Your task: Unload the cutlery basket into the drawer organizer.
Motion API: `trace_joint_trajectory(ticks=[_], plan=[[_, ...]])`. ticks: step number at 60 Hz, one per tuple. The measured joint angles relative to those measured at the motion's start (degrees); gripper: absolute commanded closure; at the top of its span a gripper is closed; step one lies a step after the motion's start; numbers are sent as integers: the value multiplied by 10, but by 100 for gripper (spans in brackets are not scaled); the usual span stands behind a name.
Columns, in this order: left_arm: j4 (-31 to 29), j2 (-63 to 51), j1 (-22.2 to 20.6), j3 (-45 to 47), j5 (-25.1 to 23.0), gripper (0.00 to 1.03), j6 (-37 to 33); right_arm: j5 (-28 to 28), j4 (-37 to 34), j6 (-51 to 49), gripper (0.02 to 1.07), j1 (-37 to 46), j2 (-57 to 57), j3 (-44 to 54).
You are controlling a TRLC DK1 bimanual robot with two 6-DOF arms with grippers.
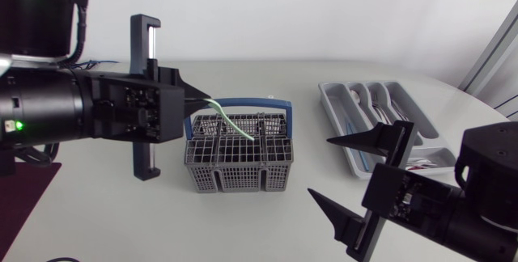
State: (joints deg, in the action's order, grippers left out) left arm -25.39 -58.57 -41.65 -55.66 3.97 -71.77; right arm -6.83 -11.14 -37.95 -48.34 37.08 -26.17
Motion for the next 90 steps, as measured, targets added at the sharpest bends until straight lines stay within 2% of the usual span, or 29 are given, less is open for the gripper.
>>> trace_joint_trajectory(ticks=[9, 24, 35, 41, 55, 65, 75, 90], plan=[[-22, -40, -35, -30, -2, 100, 166, -32, 31, 25, 11, -1, 21, -5], [-22, -124, -34, -116, -55, 100, 422, -90, 90, 50, 18, -12, 59, -13], [-23, -160, -34, -130, -67, 100, 537, -120, 145, 49, 19, -20, 85, -18], [-39, -178, -34, -137, -72, 100, 576, -134, 173, 43, 20, -22, 105, -19], [-64, -192, -34, -159, -96, 100, 628, -144, 226, 14, 44, -29, 151, -19], [-69, -196, -29, -164, -102, 100, 633, -144, 245, 2, 63, -34, 175, -25], [-71, -209, -22, -164, -111, 100, 642, -145, 249, -7, 70, -38, 194, -41], [-72, -211, -16, -165, -115, 100, 643, -145, 251, -11, 74, -42, 225, -52]])
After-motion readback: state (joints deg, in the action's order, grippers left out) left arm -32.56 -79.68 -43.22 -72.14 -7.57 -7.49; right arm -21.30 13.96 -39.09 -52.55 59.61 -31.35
